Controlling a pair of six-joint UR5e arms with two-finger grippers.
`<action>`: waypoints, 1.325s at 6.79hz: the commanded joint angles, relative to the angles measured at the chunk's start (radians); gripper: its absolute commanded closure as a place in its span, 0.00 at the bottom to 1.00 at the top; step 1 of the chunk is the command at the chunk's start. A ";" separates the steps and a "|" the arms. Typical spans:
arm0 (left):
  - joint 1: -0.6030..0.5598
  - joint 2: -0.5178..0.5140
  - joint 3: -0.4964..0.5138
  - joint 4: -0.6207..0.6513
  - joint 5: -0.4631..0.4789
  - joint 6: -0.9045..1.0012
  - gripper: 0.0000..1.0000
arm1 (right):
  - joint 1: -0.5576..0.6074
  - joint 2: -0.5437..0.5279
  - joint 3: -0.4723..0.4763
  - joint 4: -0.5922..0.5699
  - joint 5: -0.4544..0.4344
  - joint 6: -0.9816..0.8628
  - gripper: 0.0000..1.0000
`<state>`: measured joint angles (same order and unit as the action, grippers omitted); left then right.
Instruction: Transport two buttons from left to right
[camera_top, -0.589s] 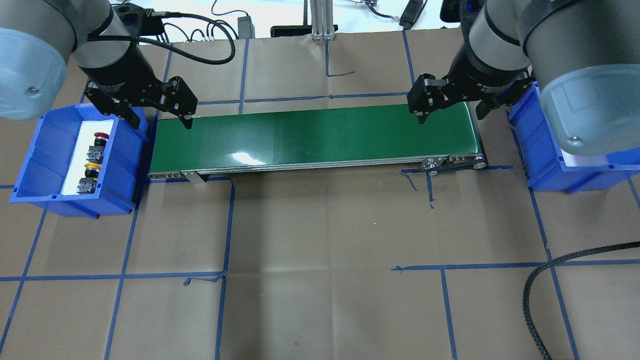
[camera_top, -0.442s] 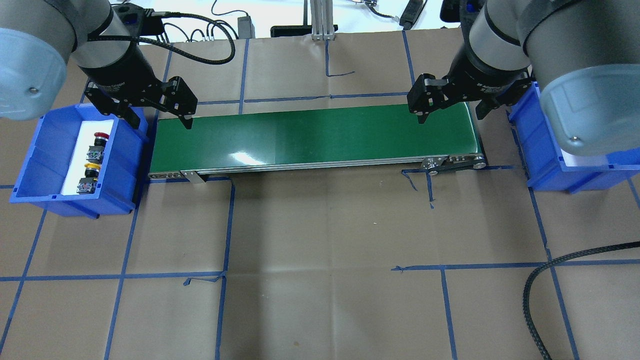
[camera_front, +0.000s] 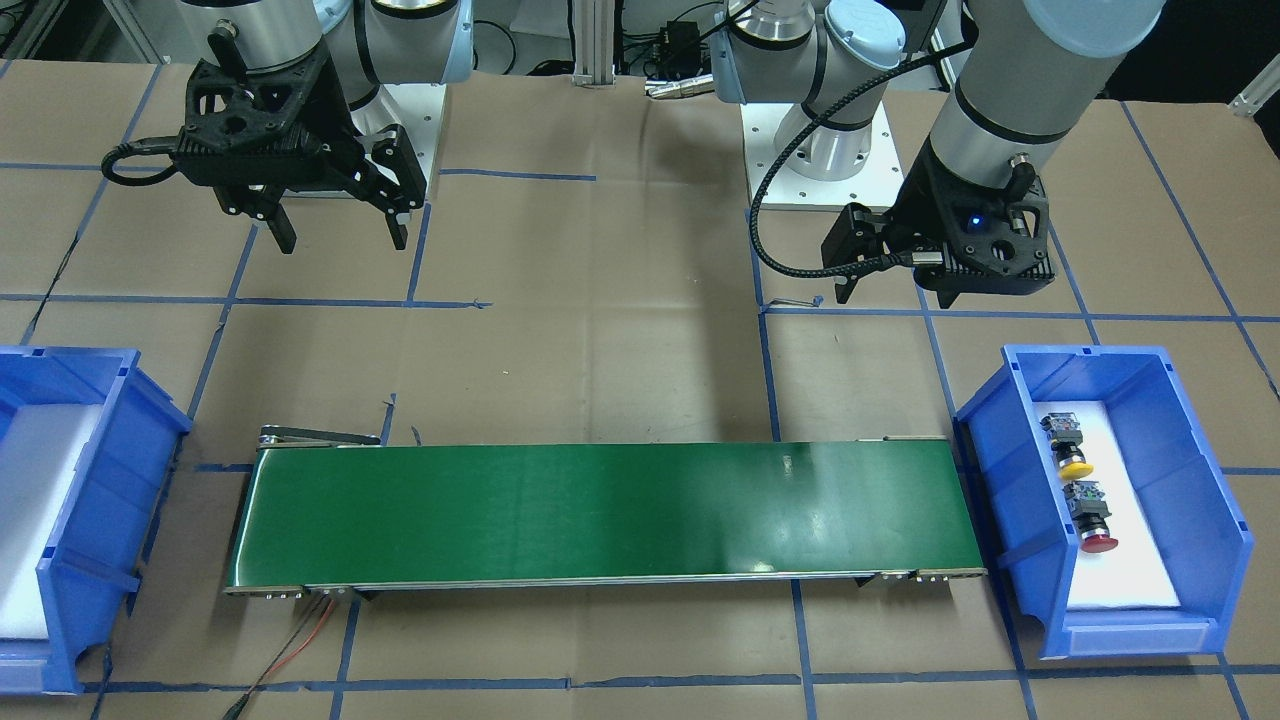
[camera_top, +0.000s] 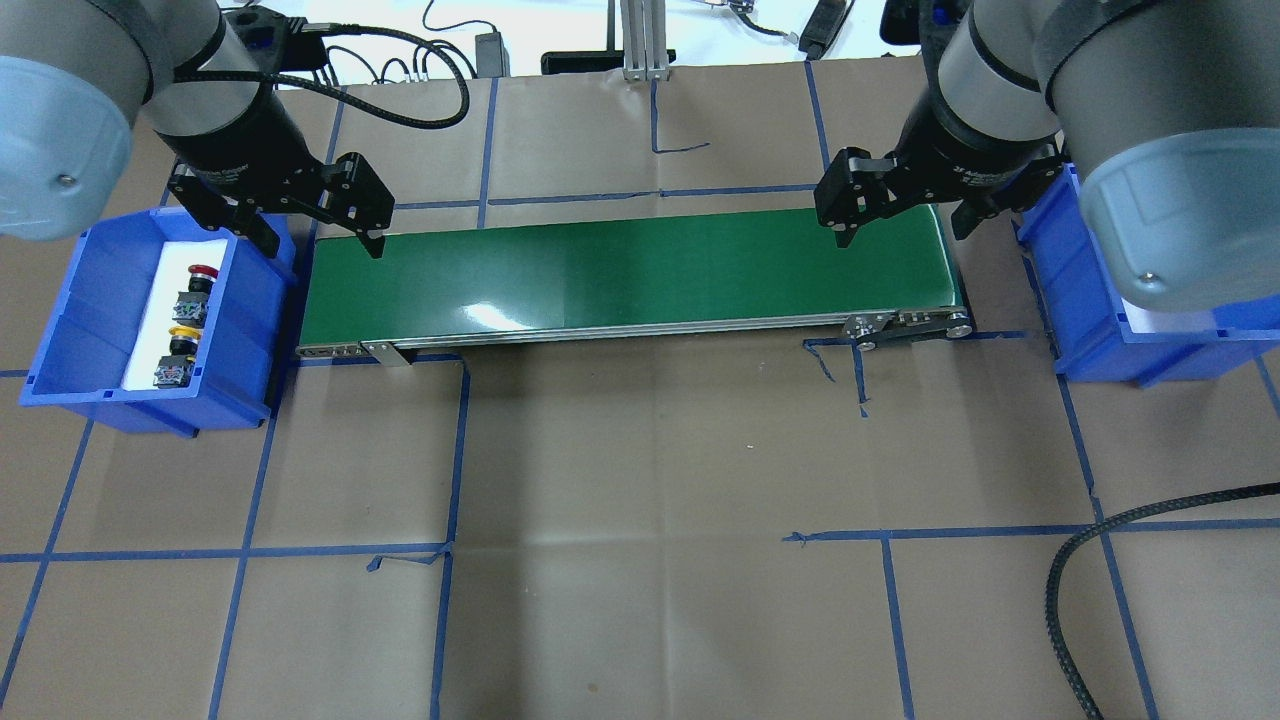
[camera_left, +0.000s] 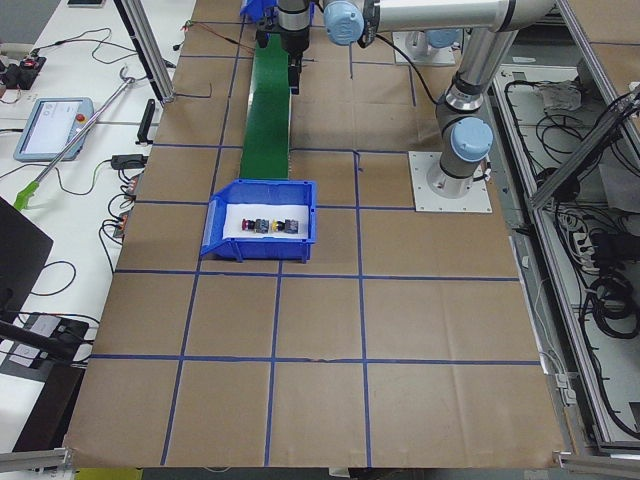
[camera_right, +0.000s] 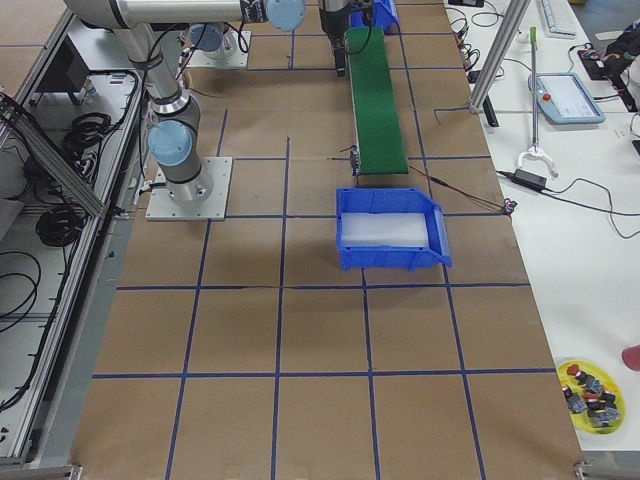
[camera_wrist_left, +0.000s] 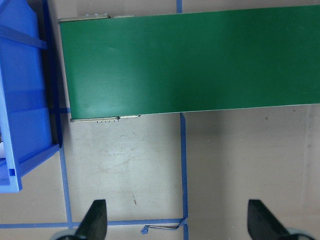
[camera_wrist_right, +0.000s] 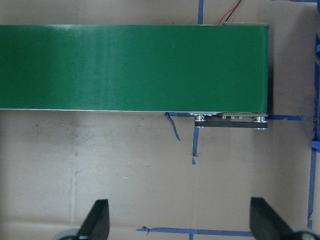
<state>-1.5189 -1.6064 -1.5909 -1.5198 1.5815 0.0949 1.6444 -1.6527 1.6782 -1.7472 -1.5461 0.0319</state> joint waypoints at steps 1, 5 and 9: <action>0.000 -0.001 -0.001 0.000 0.000 0.002 0.00 | 0.000 0.001 0.000 0.000 0.000 -0.001 0.00; 0.028 0.008 0.005 0.003 -0.002 0.069 0.00 | 0.000 0.002 0.003 0.000 0.000 -0.003 0.00; 0.449 -0.006 -0.007 0.012 -0.003 0.412 0.00 | 0.000 0.002 0.008 0.000 0.000 -0.003 0.00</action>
<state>-1.1888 -1.6008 -1.5886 -1.5092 1.5790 0.3880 1.6444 -1.6506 1.6842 -1.7472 -1.5462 0.0291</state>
